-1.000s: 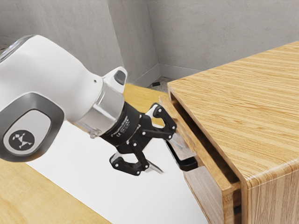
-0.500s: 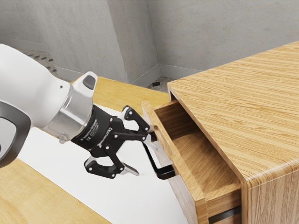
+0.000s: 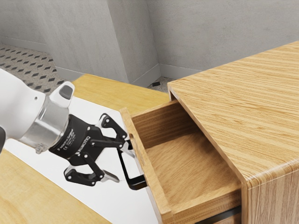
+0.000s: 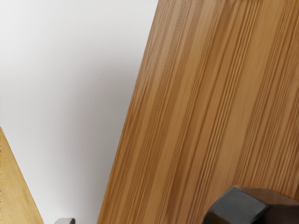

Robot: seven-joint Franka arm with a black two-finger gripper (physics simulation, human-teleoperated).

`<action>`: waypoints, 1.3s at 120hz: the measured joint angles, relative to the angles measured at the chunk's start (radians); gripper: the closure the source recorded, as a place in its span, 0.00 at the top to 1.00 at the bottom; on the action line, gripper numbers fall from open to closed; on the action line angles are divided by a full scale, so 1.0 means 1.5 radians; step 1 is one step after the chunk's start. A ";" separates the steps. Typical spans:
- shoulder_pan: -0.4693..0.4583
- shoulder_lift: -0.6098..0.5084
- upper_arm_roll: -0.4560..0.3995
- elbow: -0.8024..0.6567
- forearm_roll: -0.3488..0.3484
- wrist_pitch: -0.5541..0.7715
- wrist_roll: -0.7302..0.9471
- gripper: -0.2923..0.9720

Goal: Pull the drawer handle with one arm to open the drawer

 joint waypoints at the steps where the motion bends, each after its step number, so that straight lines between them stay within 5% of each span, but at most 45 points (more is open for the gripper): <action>1: 0.000 -0.001 0.000 -0.001 0.000 0.000 0.000 0.53; 132: -0.004 -0.213 0.038 -0.098 0.092 -0.120 -0.016 0.54; 156: 0.019 -0.253 0.043 -0.119 0.073 -0.126 -0.018 0.52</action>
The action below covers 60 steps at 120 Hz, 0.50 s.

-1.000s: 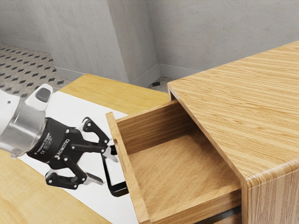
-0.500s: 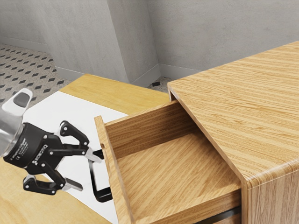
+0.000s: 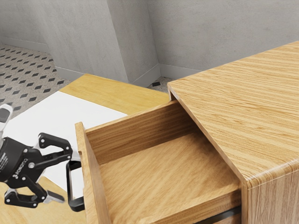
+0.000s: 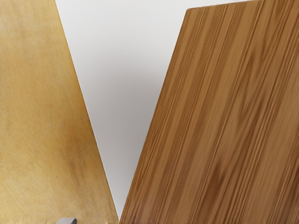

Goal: Pull the drawer handle with one arm to open the drawer

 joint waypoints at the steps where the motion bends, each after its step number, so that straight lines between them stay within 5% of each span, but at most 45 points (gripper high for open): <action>1: 0.001 -0.001 0.000 0.000 -0.001 0.000 0.000 0.52; 60: 0.020 -0.142 0.000 -0.059 0.017 -0.025 -0.006 0.53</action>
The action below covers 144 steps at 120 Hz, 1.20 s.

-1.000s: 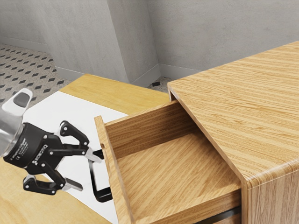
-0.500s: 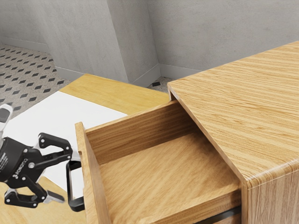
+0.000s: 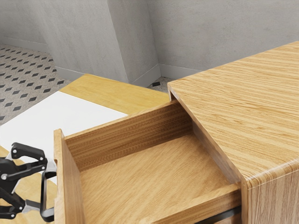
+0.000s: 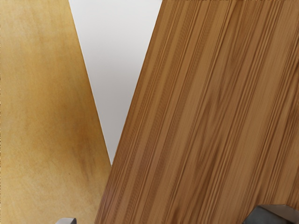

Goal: Pull the drawer handle with one arm to open the drawer

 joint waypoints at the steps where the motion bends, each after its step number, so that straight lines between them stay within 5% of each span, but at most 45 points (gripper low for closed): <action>1: 0.000 -0.002 0.000 0.000 0.001 -0.001 0.000 0.53; 22: 0.006 -0.033 0.000 -0.008 0.008 -0.016 -0.002 0.53; 50: 0.009 -0.063 -0.009 -0.001 0.012 -0.043 -0.002 0.69; 76: 0.024 -0.068 -0.122 0.079 0.011 -0.097 -0.003 0.74; 85: 0.046 -0.005 -0.153 0.173 0.006 -0.137 -0.003 0.75; 100: 0.112 0.273 -0.307 0.522 -0.069 -0.190 -0.002 0.76; 106: 0.052 0.390 -0.354 0.631 -0.092 -0.205 -0.007 0.76; 112: -0.099 0.505 -0.349 0.704 -0.072 -0.220 -0.012 0.76; 123: -0.482 0.648 -0.169 0.787 -0.004 -0.242 -0.026 0.76; 127: -0.576 0.683 -0.117 0.799 0.015 -0.248 -0.031 0.77; 134: -0.643 0.731 -0.080 0.807 0.018 -0.256 -0.040 0.77; 144: -0.600 0.782 -0.087 0.798 -0.029 -0.262 -0.051 0.77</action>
